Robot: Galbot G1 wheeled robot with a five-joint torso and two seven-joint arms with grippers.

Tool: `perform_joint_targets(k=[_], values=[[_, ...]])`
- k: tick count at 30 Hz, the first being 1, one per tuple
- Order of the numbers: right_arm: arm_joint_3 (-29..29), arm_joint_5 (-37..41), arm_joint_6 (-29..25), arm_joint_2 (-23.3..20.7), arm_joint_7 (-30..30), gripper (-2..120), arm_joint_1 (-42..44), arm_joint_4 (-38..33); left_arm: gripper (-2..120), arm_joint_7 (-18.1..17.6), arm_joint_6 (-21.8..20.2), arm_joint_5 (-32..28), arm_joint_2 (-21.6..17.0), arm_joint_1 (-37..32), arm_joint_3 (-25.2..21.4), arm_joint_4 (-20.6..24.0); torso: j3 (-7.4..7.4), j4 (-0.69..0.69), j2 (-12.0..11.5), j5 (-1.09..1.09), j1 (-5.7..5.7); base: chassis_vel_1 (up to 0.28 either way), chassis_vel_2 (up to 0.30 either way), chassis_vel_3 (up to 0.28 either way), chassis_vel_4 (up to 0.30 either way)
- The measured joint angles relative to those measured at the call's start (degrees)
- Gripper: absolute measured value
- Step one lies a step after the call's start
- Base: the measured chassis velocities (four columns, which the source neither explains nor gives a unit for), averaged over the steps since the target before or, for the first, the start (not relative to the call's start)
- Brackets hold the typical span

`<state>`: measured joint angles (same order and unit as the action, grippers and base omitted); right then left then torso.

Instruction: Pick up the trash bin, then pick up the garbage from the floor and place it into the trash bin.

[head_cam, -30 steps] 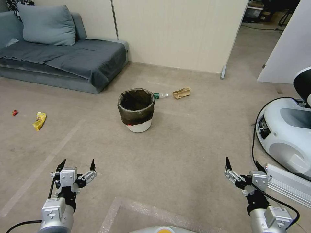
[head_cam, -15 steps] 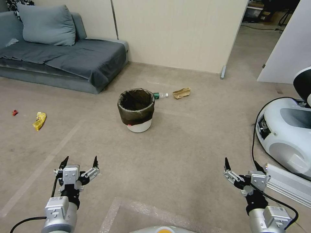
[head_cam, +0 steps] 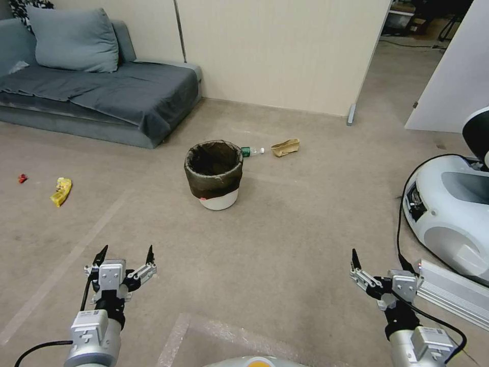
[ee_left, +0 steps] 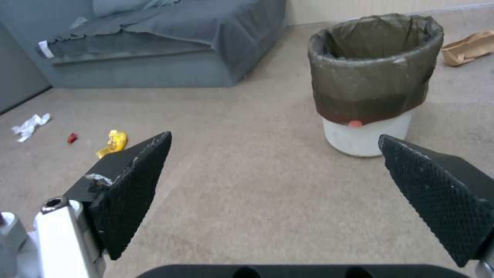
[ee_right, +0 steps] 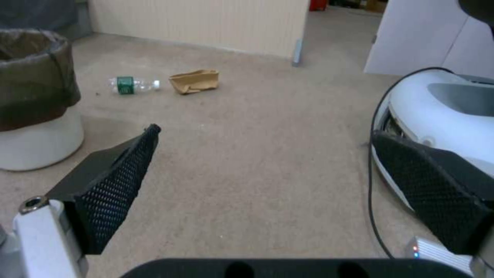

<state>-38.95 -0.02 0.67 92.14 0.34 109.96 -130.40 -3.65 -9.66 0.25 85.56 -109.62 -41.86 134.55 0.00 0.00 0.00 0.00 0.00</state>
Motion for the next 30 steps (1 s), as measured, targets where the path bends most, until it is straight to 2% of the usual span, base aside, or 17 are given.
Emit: perform_joint_targets(k=[30], values=[[-0.02,-0.52,-0.15,-0.01,0.7,100,-0.39,0.63,100,0.06,0.04,0.05,0.26,0.27,-0.04,0.04,0.0,0.0,0.0,0.0,0.0,-0.064,0.07,0.068,-0.067]])
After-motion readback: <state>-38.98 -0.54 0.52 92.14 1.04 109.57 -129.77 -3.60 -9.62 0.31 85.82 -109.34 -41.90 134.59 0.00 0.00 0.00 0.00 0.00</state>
